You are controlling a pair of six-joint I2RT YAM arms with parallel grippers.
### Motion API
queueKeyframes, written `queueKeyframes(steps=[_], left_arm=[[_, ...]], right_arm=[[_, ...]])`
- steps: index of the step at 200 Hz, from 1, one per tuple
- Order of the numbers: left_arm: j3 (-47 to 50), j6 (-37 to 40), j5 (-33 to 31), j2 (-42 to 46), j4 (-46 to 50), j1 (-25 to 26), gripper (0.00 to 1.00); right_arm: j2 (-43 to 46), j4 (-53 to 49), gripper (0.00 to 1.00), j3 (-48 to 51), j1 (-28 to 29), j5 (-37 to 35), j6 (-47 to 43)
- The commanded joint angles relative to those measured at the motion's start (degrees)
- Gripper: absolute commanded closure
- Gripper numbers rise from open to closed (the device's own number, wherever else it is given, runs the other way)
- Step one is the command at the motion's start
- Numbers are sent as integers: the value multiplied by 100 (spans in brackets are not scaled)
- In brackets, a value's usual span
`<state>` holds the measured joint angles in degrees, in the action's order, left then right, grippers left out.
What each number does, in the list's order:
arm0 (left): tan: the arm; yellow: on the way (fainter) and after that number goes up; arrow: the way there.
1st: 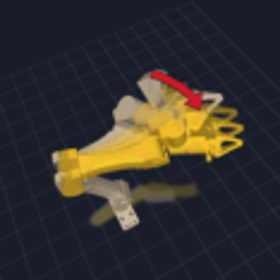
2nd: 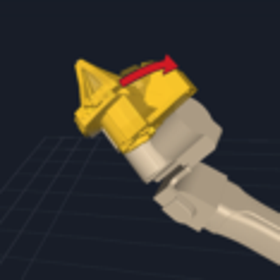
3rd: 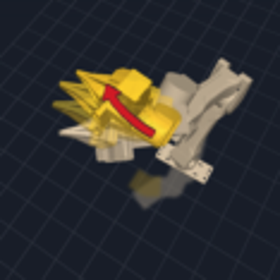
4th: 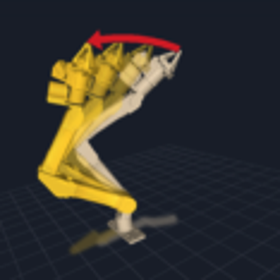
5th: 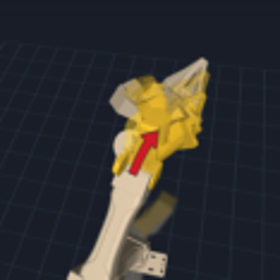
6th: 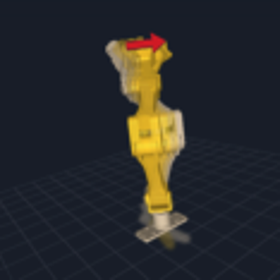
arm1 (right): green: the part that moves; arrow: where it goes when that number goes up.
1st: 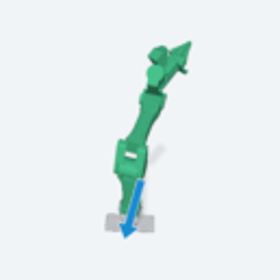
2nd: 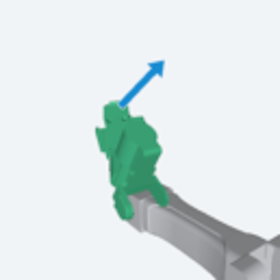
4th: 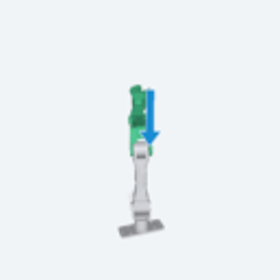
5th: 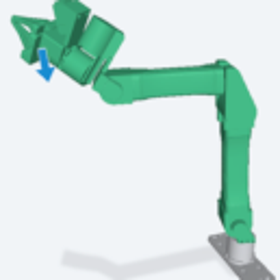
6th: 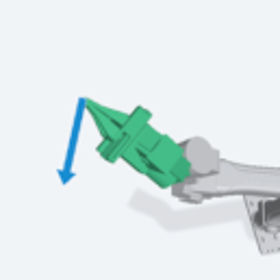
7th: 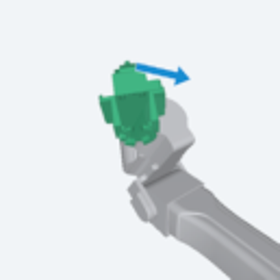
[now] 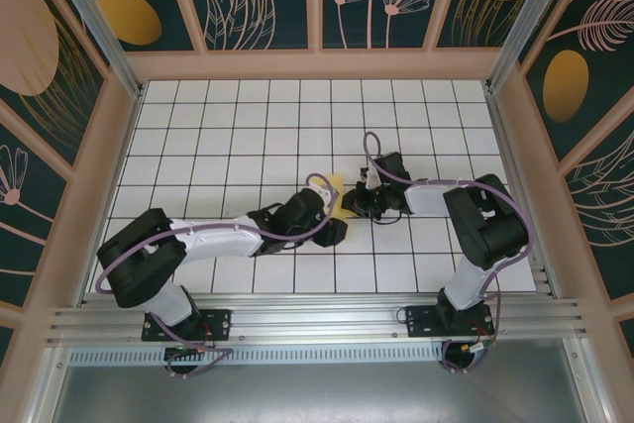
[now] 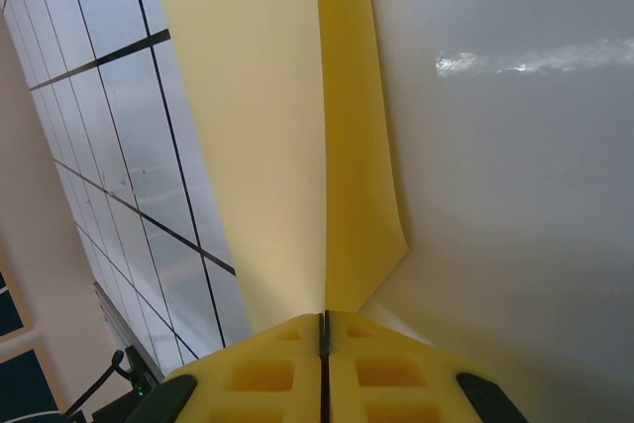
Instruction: Fold a paper plane with a square sheet of paper (pick it up from the middle)
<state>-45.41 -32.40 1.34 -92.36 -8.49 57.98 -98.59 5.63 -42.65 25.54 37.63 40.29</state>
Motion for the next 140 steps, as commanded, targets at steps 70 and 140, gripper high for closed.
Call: queueKeyframes(steps=[70,140], left_arm=[[-836,419,-1707,-974,805,639,36],[-683,428,-2180,-686,713,676,61]], right_arm=[[-40,-118,90,-147,-80,223,66],[-20,-311,89,-172,-84,145,-26]])
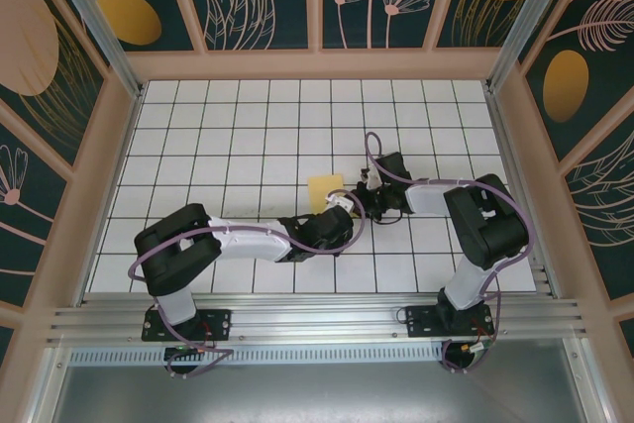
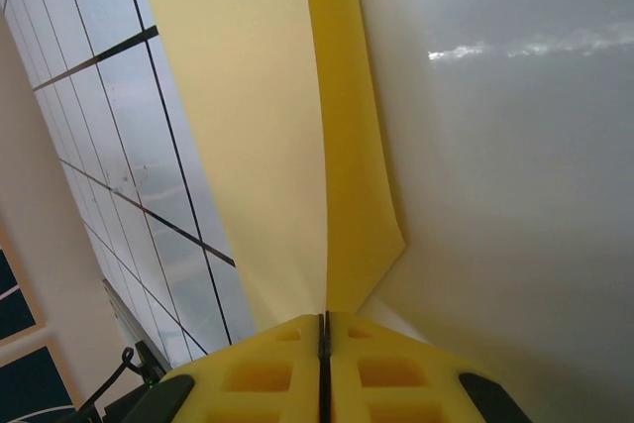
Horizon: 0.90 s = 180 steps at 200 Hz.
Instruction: Fold a paper plane with a square sheet of paper (pick it up from the middle)
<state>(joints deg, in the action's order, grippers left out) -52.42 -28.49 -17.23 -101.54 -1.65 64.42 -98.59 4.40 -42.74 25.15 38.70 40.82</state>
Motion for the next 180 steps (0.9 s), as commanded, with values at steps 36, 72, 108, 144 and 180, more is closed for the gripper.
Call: queueKeyframes(steps=[36,72,108,144,180], left_arm=[[100,22,-474,301,24,30,77],[94,74,-500,293,58,26,91],[102,205,-513,297,154,26,100],[195,473,-218,566,27,16,100],[347,511,363,685,-137,-129,100]], right_arm=[[21,-306,87,-206,-62,-26,-135],[71,-436,84,-256,-76,-75,-223],[383,-912,76,-422,-165,-362,-531],[666,-1190,74,-665,-240,-619,-813],[383,-1076,80,-998,-220,-292,-968]])
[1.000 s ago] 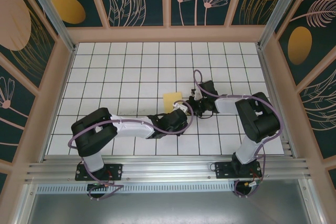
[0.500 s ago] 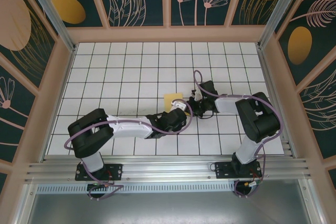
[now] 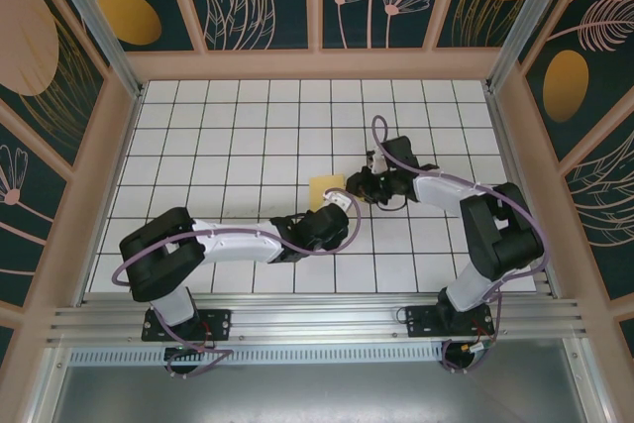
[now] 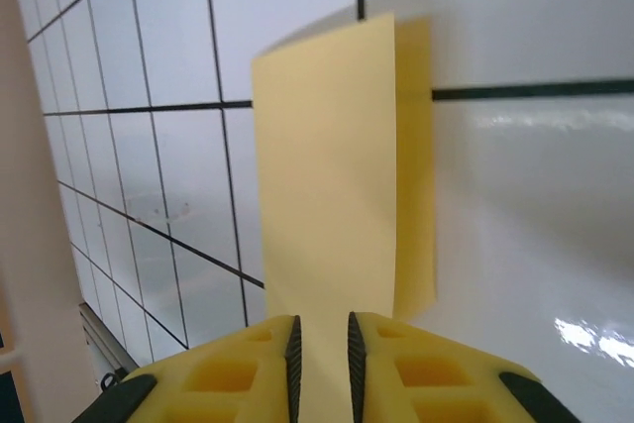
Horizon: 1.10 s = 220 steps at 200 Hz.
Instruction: Fold a paper plane with a square sheet of paper (pick it up from the middle)
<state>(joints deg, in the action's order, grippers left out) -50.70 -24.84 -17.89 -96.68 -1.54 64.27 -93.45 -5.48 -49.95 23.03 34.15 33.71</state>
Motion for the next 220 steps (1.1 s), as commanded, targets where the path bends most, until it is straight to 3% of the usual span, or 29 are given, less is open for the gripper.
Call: queueKeyframes(steps=[1,78,163,220], left_arm=[[183,146,441,206,-160,-124,100],[610,96,1629,457,-507,-664,100],[734,6,2173,483,-656,-1026,100],[795,-3,2523,361,-671,-1394,100]], right_arm=[[-139,-87,80,-286,-8,171,-263],[-1251,-604,84,-1217,239,485,-816],[-2059,-1352,86,-1698,475,-497,-1260],[-2096,-1342,85,-1580,497,-594,-1350]])
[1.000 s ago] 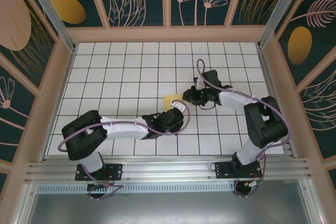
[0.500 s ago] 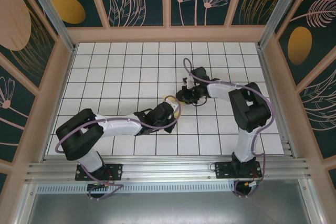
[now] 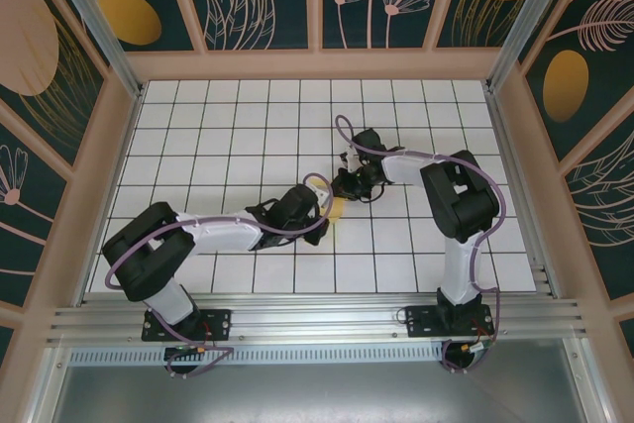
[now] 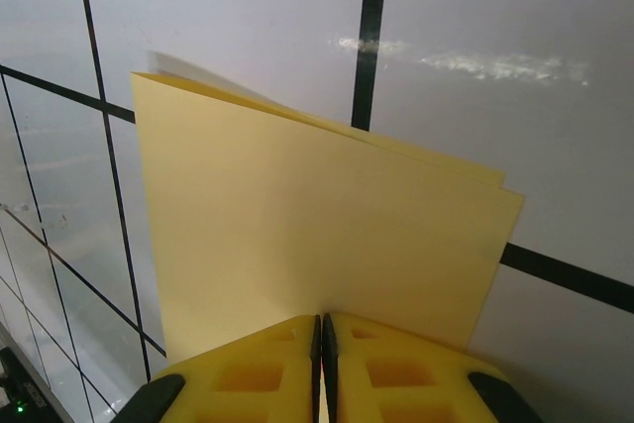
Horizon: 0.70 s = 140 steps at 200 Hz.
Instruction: Fold a paper plane with a square sheet of paper (pick it up from the middle)
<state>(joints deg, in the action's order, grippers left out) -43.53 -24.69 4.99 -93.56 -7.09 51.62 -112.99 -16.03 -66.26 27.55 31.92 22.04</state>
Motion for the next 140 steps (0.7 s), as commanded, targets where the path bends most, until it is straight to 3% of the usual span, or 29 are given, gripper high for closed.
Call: queueKeyframes(steps=[1,140], left_arm=[[80,-19,241,48,-121,-136,100],[-193,341,52,-400,41,-520,100]], right_arm=[[-143,-286,85,56,42,-371,-183],[-145,-370,85,52,66,-493,-104]])
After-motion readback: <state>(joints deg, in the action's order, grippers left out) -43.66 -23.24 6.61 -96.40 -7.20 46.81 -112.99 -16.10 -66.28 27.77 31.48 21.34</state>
